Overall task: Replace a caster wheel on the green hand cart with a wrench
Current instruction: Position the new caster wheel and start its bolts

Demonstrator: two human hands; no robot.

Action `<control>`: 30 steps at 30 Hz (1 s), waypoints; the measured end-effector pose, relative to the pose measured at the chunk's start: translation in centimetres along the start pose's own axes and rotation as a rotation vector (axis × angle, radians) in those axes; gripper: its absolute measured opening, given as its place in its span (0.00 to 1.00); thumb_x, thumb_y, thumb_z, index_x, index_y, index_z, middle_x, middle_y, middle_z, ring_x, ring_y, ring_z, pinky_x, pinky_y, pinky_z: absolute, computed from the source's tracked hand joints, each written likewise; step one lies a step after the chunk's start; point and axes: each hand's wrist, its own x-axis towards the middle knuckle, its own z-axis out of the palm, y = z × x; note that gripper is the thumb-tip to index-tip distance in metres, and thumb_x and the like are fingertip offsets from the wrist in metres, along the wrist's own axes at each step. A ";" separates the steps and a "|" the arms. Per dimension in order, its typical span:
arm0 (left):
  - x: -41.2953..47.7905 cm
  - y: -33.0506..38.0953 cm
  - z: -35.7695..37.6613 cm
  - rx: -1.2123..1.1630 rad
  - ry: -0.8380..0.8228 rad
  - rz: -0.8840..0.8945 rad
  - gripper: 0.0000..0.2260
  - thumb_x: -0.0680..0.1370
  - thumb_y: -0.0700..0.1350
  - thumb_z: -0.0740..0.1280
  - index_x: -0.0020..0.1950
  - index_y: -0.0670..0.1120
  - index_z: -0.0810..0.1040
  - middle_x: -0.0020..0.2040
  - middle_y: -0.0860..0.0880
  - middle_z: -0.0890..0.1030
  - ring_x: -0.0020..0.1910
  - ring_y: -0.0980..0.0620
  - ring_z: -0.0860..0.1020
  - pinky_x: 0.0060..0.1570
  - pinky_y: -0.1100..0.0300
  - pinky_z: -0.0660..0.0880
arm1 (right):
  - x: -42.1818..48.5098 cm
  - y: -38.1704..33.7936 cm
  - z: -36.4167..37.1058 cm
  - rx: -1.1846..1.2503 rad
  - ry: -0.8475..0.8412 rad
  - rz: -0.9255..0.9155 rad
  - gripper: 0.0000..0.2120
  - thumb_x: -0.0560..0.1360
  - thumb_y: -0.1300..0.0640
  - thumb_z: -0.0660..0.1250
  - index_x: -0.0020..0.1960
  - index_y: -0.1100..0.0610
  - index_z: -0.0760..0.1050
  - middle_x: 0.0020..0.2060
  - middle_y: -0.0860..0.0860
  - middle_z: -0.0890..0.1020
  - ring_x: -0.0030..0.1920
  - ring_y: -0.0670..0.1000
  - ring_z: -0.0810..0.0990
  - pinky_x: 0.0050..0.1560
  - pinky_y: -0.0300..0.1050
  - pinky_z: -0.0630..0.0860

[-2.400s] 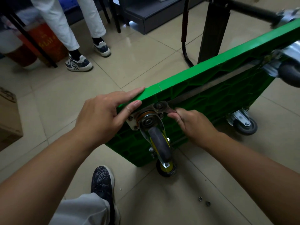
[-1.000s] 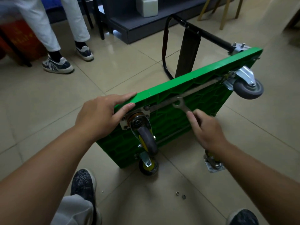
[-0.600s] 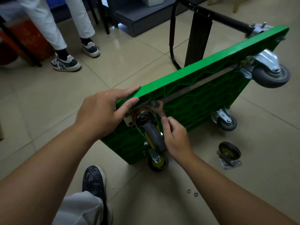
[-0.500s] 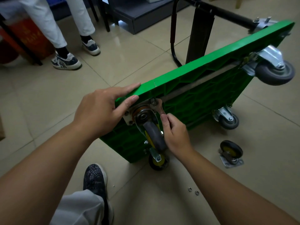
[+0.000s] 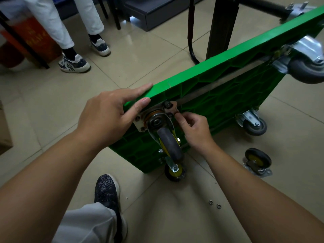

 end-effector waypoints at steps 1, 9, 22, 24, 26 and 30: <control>0.0 0.0 0.0 -0.003 0.000 0.004 0.20 0.81 0.65 0.57 0.72 0.69 0.71 0.64 0.57 0.82 0.54 0.48 0.83 0.44 0.51 0.79 | 0.1 0.0 0.0 -0.003 0.007 0.004 0.17 0.74 0.44 0.67 0.39 0.58 0.80 0.30 0.47 0.79 0.31 0.41 0.74 0.34 0.35 0.68; 0.0 -0.1 0.2 0.019 0.004 0.039 0.19 0.82 0.63 0.58 0.74 0.68 0.70 0.63 0.56 0.83 0.51 0.48 0.83 0.41 0.51 0.79 | 0.6 0.4 -0.4 -0.041 0.042 0.004 0.07 0.75 0.49 0.72 0.41 0.51 0.81 0.35 0.44 0.84 0.37 0.40 0.81 0.39 0.34 0.74; 0.0 -0.2 0.1 0.019 0.015 0.039 0.19 0.82 0.63 0.58 0.73 0.68 0.71 0.63 0.57 0.83 0.55 0.47 0.83 0.44 0.49 0.80 | -0.7 -0.5 1.5 0.047 0.153 0.072 0.15 0.72 0.46 0.71 0.36 0.57 0.79 0.28 0.53 0.79 0.30 0.42 0.74 0.32 0.39 0.70; 0.0 -0.2 0.2 0.010 0.021 0.040 0.19 0.82 0.63 0.59 0.73 0.68 0.71 0.62 0.57 0.83 0.55 0.48 0.83 0.44 0.48 0.80 | 0.2 -1.5 -0.4 -0.072 0.127 0.044 0.10 0.72 0.49 0.74 0.36 0.50 0.77 0.29 0.44 0.79 0.29 0.37 0.75 0.31 0.32 0.70; 0.0 -0.2 0.2 0.010 0.026 0.042 0.19 0.82 0.63 0.59 0.73 0.67 0.72 0.62 0.57 0.83 0.54 0.47 0.83 0.43 0.48 0.80 | 1.2 -2.5 -2.4 -0.234 0.087 0.003 0.11 0.71 0.44 0.75 0.35 0.46 0.77 0.27 0.41 0.79 0.29 0.35 0.77 0.30 0.30 0.70; 0.1 -0.1 0.3 0.018 0.028 0.047 0.19 0.82 0.63 0.59 0.73 0.68 0.71 0.62 0.57 0.83 0.54 0.47 0.83 0.43 0.48 0.80 | 1.7 -3.1 -3.9 -0.443 0.022 -0.011 0.26 0.64 0.26 0.66 0.34 0.50 0.79 0.26 0.44 0.77 0.27 0.41 0.73 0.28 0.41 0.67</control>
